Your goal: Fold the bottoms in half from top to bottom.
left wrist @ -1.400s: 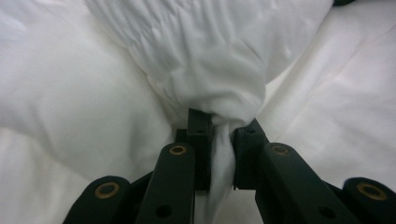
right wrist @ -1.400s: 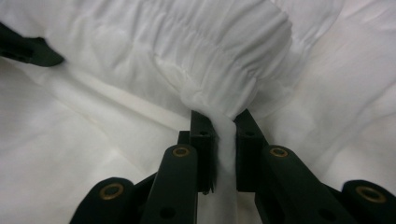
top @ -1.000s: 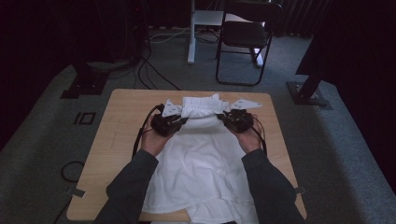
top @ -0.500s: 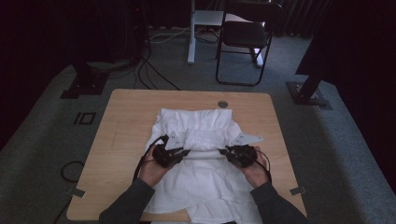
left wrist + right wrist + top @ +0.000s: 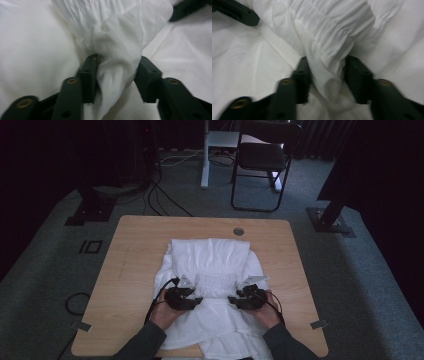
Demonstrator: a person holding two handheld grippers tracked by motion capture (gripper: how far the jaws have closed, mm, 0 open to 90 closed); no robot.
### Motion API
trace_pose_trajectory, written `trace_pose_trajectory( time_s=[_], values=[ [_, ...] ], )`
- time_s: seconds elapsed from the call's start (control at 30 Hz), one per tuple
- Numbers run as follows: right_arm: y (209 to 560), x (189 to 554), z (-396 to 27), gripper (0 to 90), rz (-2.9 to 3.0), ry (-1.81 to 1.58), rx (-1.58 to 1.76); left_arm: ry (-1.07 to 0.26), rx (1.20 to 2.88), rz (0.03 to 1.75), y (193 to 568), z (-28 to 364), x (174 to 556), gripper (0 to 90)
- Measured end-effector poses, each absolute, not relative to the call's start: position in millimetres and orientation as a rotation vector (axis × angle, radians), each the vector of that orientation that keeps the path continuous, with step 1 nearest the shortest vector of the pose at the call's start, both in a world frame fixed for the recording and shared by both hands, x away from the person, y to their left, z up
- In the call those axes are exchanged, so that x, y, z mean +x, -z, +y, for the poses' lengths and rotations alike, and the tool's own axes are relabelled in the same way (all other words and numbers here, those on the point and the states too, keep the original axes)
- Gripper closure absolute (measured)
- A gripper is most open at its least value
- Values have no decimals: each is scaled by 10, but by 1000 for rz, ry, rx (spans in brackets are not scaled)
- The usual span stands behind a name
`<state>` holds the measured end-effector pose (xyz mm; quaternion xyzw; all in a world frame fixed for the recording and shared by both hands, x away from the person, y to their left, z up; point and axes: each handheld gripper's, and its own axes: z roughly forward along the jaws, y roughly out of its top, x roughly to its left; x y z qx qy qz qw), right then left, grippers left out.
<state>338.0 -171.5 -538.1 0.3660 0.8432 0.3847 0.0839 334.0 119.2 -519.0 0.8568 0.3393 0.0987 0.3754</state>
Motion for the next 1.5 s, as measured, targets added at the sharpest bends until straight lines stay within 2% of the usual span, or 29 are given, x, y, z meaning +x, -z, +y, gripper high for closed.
trace_pose_trajectory(
  time_s=[0.07, 0.17, 0.2, 0.23, 0.27, 0.3, 0.33, 0.5, 0.63, 0.73, 0.97, 1.1, 1.33, 1.5],
  values=[
    [5251, 3337, -1787, 429, 2469, -1211, 1056, -252, 2147, 883, 5078, 1255, 3357, 517],
    [5059, 3338, -1904, 423, 2391, -1305, 1044, -289, 2095, 907, 4916, 1345, 3438, 519],
    [5017, 3355, -1930, 465, 2370, -1322, 1052, -301, 2076, 924, 4865, 1370, 3485, 575],
    [4964, 3398, -1966, 621, 2336, -1333, 1069, -303, 2072, 934, 4843, 1375, 3517, 676],
    [4942, 3431, -1978, 753, 2322, -1318, 1088, -331, 2076, 961, 4826, 1351, 3585, 814],
    [4933, 3529, -1973, 858, 2294, -1258, 1139, -339, 2081, 972, 4832, 1333, 3612, 900],
    [4940, 3568, -1966, 893, 2289, -1240, 1154, -341, 2108, 985, 4857, 1292, 3675, 900],
    [5187, 3983, -1812, 896, 2336, -1096, 1249, -310, 2220, 1052, 5153, 1077, 3924, 900],
    [5372, 4100, -1718, 874, 2406, -1087, 1272, -262, 2246, 1057, 5332, 1054, 3986, 883],
    [5369, 4035, -1770, 831, 2408, -1192, 1274, -263, 2219, 1029, 5314, 1074, 3905, 831],
    [5283, 3695, -1924, 771, 2454, -1337, 1136, -218, 2139, 842, 5274, 1119, 3443, 821],
    [5196, 3630, -1965, 750, 2417, -1296, 1082, -177, 2188, 722, 5365, 1091, 3186, 814],
    [5040, 3619, -1892, 716, 2381, -1321, 1049, -104, 2227, 640, 5408, 1141, 3025, 802],
    [5028, 3443, -1664, 713, 2461, -1326, 938, -95, 2223, 646, 5444, 1170, 3005, 790]
  ],
)
